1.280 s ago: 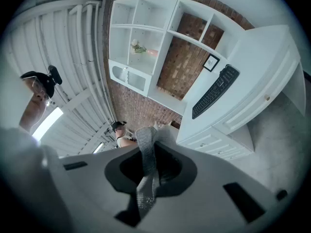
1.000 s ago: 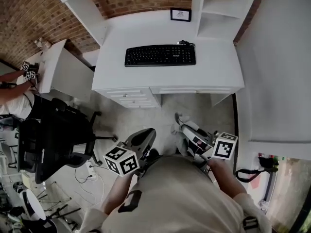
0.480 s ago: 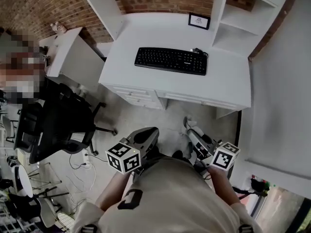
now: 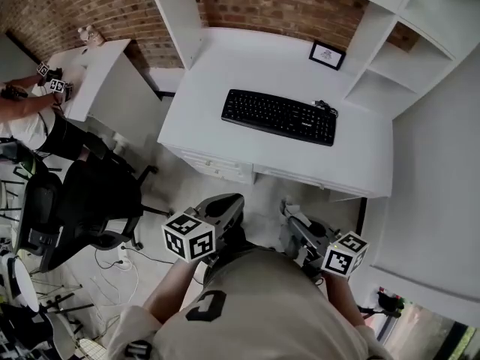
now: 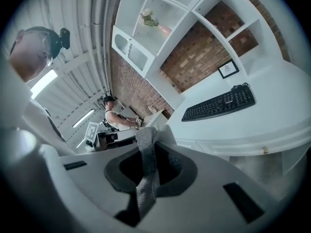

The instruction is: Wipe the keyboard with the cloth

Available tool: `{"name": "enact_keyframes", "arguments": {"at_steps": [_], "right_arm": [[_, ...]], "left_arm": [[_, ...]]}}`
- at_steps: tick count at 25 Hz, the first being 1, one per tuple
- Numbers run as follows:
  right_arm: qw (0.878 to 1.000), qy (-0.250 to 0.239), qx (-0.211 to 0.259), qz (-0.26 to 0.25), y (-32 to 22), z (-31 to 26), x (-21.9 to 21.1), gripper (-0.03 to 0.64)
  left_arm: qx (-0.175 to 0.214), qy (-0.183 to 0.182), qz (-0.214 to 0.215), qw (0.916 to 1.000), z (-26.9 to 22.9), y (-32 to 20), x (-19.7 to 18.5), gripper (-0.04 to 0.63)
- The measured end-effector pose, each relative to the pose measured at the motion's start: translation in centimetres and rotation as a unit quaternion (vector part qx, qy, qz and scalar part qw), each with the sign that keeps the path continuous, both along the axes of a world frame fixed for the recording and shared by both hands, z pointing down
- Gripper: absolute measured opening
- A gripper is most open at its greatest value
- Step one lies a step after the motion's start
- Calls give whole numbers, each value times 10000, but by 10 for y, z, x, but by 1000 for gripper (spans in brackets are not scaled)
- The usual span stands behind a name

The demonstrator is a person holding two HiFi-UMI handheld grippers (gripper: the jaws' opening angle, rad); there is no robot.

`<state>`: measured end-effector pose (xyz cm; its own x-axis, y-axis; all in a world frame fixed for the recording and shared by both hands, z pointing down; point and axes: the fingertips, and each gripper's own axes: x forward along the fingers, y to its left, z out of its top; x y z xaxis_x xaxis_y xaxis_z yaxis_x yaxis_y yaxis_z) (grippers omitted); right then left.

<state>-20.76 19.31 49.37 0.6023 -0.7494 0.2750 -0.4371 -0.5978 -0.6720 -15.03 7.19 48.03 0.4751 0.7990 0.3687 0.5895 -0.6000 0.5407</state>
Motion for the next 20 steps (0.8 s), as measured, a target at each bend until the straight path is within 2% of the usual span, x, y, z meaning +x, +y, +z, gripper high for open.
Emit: {"name": "enact_keyframes", "arguments": {"at_steps": [6,11,20], "right_arm": [[9998,-156,-42,-132,-58,-7,63,17],[9995,-55,-247,-201,-92,-5,104,14],[9983,109,-546,-155,-113,-12,149,14]], "left_arm": [[15,-107,-161,9998,7,-59,55,15],[-36,-213,-306,9993,18,-101,91,15],[-131,70,-462,9988,8,-122,137,15]]}}
